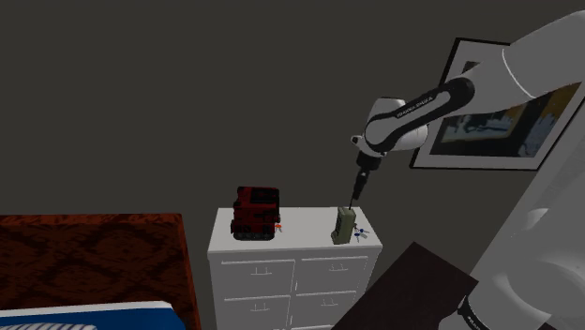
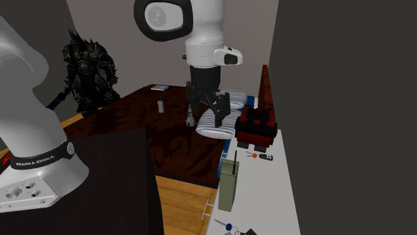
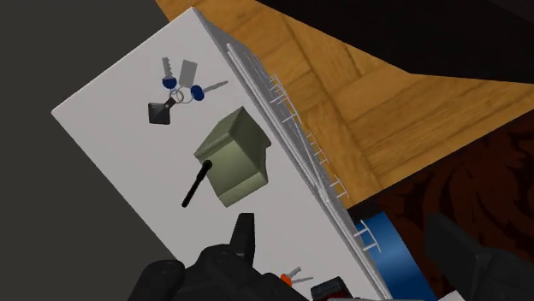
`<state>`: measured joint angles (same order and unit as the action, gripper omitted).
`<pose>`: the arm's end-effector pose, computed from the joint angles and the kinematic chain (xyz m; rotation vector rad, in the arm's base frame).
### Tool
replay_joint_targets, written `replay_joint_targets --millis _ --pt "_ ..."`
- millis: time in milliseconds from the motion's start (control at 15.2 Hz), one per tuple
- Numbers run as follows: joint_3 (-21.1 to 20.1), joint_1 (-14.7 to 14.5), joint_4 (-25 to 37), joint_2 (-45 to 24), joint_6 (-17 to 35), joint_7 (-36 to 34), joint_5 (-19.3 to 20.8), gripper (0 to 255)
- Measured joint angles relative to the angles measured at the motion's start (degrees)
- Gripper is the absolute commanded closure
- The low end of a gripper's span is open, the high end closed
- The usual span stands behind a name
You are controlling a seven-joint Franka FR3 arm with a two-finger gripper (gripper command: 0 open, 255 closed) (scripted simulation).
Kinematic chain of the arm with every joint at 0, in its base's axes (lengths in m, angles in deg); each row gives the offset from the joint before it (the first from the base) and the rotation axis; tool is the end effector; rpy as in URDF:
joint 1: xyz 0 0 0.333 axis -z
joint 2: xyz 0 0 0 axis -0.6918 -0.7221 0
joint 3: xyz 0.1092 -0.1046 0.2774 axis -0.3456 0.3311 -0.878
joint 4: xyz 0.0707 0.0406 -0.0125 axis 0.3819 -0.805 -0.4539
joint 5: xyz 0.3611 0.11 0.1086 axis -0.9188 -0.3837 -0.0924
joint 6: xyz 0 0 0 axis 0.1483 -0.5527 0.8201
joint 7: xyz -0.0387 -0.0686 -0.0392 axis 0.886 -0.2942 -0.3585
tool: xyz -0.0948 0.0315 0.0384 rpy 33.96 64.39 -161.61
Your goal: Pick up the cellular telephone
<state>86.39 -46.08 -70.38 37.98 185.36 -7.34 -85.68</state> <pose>0.4402 -0.0965 0.3373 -3.0118 -0.6526 -0.0939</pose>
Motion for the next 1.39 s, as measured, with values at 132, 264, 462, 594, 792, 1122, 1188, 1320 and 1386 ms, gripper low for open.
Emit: replay_joint_targets --millis 132,264,462,594,792,1122,1188,1320,1386 --pt "0.96 -0.19 1.93 -5.12 2.81 3.64 -1.86 0" --pt "1.19 -0.39 3.54 -9.99 5.61 6.98 -4.10 0" --pt "0.86 0.23 7.21 -17.92 9.11 12.56 -8.10 0" --pt "0.07 0.99 9.91 -22.57 10.69 15.58 -10.24 0" --pt "-1.15 2.24 12.33 -27.56 12.86 18.77 -12.56 0" --pt "-2.73 3.55 13.58 -31.92 15.80 21.02 -15.02 0" --pt "-3.02 3.79 13.64 -32.57 16.37 21.39 -15.42 0" --pt "-3.19 3.89 13.62 -32.91 16.73 21.56 -15.65 255" --pt "-3.24 3.90 13.64 -32.98 16.83 21.58 -15.71 255"
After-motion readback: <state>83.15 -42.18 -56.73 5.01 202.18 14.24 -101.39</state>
